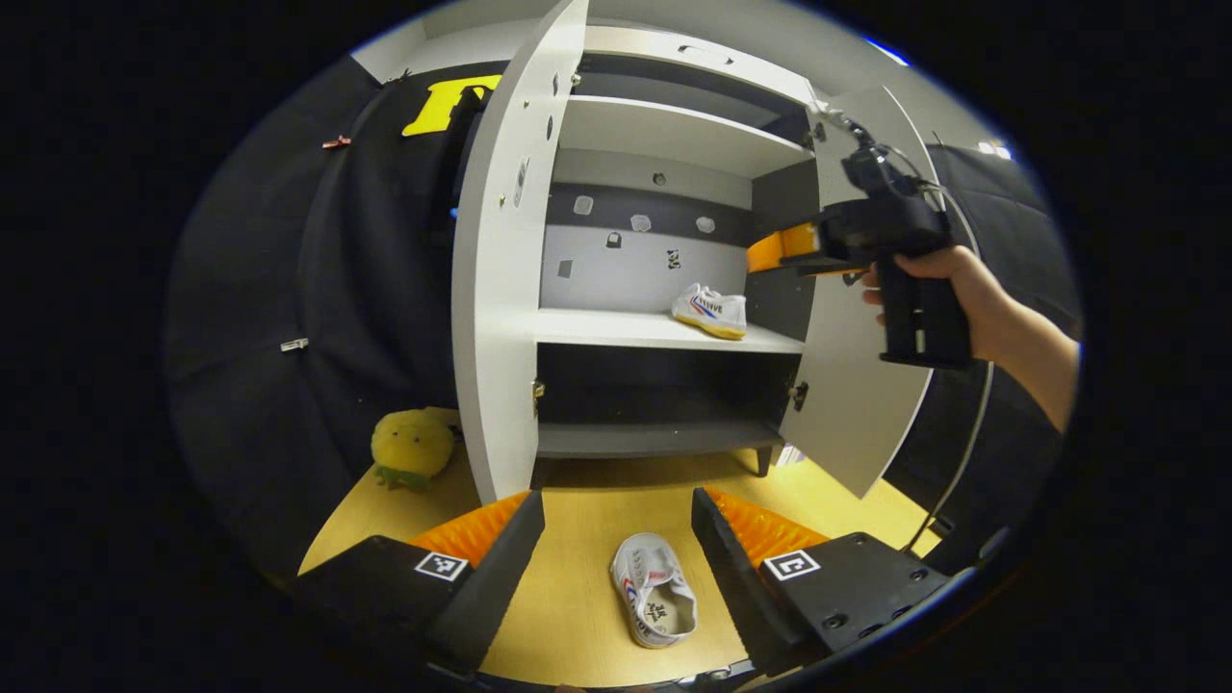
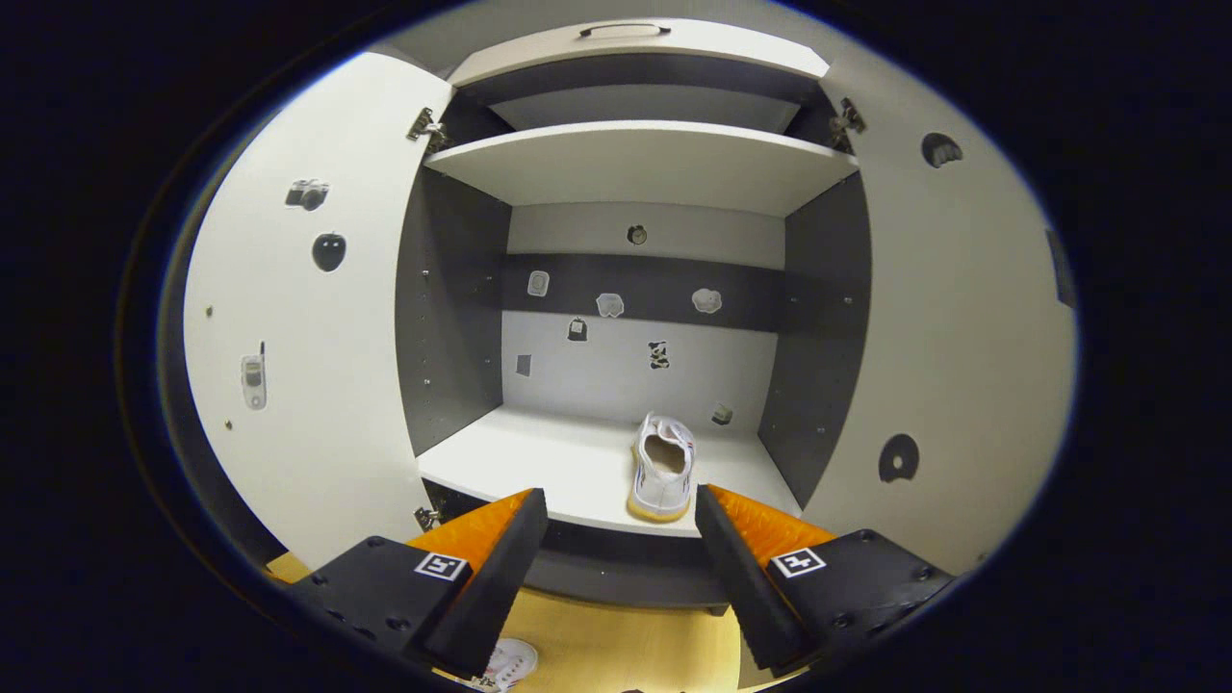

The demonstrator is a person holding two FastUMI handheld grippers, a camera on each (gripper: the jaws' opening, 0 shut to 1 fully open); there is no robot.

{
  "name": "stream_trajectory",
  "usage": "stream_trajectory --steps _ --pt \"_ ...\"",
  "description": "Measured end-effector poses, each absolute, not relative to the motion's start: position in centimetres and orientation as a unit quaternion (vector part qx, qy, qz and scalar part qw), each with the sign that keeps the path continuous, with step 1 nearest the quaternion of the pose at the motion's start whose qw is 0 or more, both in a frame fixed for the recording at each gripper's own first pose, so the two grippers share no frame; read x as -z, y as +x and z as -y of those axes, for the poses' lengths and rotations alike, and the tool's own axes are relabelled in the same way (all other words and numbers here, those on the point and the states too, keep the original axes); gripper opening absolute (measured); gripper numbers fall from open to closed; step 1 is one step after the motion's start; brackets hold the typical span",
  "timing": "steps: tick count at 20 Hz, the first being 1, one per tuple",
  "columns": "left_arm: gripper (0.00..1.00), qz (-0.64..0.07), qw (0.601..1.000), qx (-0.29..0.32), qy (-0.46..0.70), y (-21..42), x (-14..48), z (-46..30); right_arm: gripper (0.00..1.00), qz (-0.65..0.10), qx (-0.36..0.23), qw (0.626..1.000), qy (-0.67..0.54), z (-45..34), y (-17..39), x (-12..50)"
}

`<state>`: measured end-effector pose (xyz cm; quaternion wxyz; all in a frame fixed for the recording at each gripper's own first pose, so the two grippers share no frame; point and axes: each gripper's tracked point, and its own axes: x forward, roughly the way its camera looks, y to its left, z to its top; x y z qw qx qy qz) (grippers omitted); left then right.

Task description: Grab one shoe with the right hand and put it into the shoe cabinet, grab the other shoe with the left hand and put it into the shoe cabinet; then close the right door with the right hand and the left door with the left hand.

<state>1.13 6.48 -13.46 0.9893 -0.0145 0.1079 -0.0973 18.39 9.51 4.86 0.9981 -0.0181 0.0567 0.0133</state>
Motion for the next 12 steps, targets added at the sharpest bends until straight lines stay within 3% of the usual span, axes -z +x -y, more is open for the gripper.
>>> stream_trajectory --steps 5,12 --pt "0.96 -0.167 0.978 0.128 -0.010 0.1 21.3 -5.3 0.98 -0.060 0.024 0.998 0.020 -7.1 11.1 0.9" --pt "0.96 -0.284 0.942 0.174 0.032 1.7 32.0 -3.1 0.99 -0.148 0.081 0.984 0.051 -2.9 1.5 9.7"
